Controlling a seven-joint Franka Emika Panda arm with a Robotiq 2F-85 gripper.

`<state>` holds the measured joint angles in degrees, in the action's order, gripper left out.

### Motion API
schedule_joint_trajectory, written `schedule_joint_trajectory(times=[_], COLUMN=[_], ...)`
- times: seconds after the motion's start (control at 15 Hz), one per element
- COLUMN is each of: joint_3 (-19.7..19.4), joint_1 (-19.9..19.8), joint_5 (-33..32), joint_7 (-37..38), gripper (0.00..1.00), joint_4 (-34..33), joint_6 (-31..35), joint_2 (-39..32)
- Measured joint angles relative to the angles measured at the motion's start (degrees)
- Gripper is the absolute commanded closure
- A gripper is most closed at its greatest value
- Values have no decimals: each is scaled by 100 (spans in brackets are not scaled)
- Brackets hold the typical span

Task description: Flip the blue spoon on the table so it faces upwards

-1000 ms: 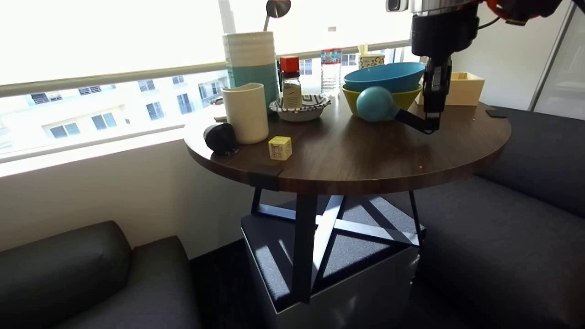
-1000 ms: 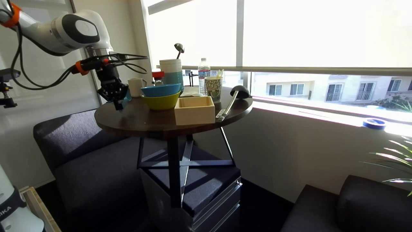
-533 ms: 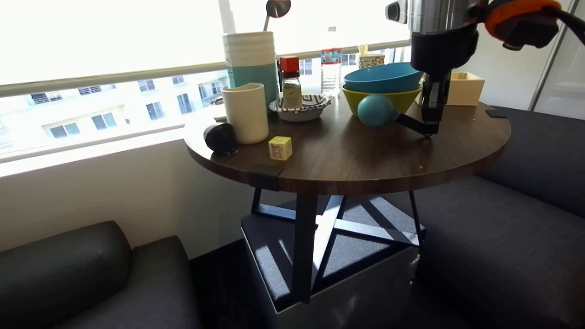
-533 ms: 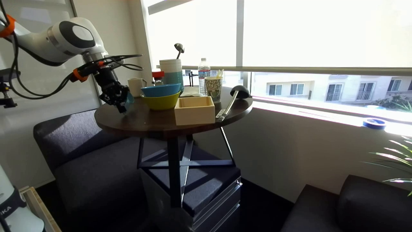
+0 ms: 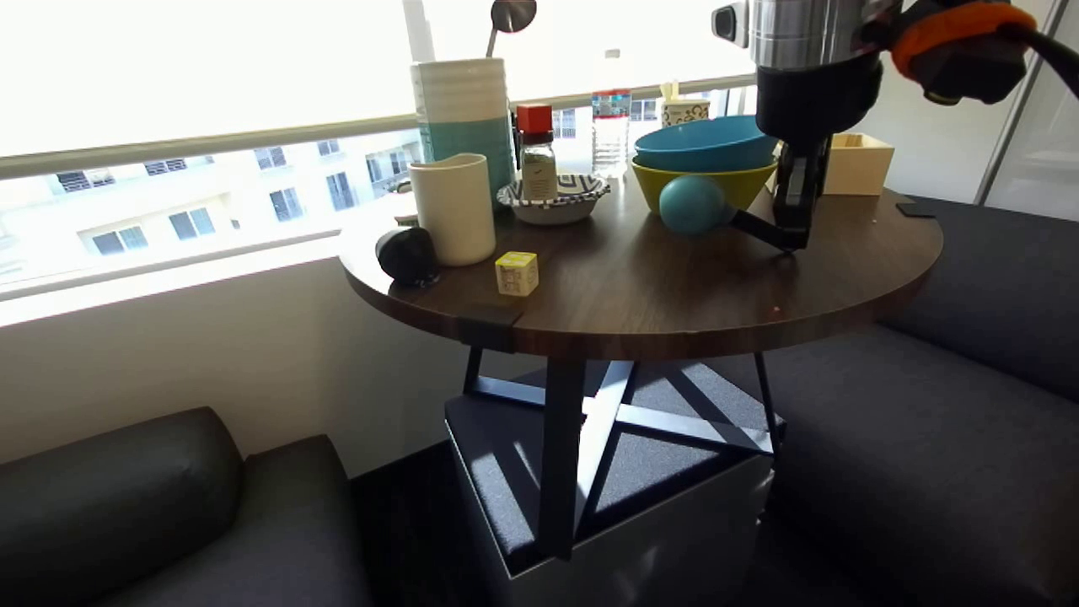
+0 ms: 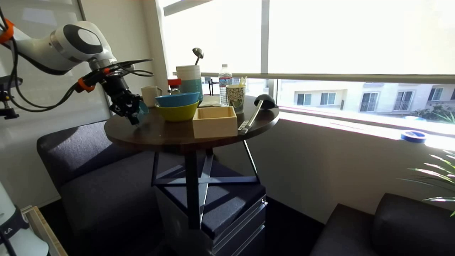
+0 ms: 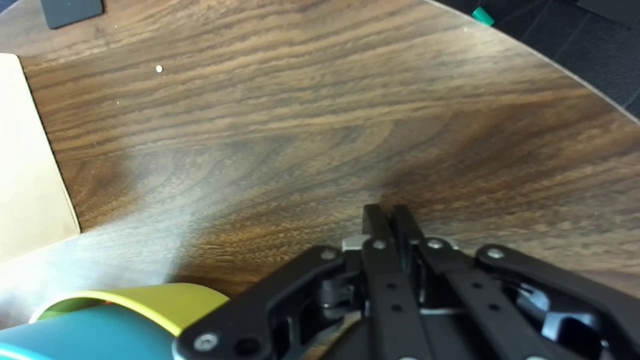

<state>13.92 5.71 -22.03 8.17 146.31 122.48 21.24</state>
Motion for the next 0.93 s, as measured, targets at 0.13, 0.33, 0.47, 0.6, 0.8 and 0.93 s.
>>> schedule_joint_trajectory(times=[0.13,0.33,0.47,0.6,0.8,0.93], joint_3=[6,7,7,7,7,7], joint_1=[0,1,1,2,37,49], joint_5=[0,0,0,0,1,1], joint_7=[2,2,2,2,2,2], gripper=[98,95,91,83,77,74], joint_4=[1,2,2,2,77,96], joint_6=[0,-1,-1,-1,-1,-1], joint_2=[0,0,0,0,-11,-18])
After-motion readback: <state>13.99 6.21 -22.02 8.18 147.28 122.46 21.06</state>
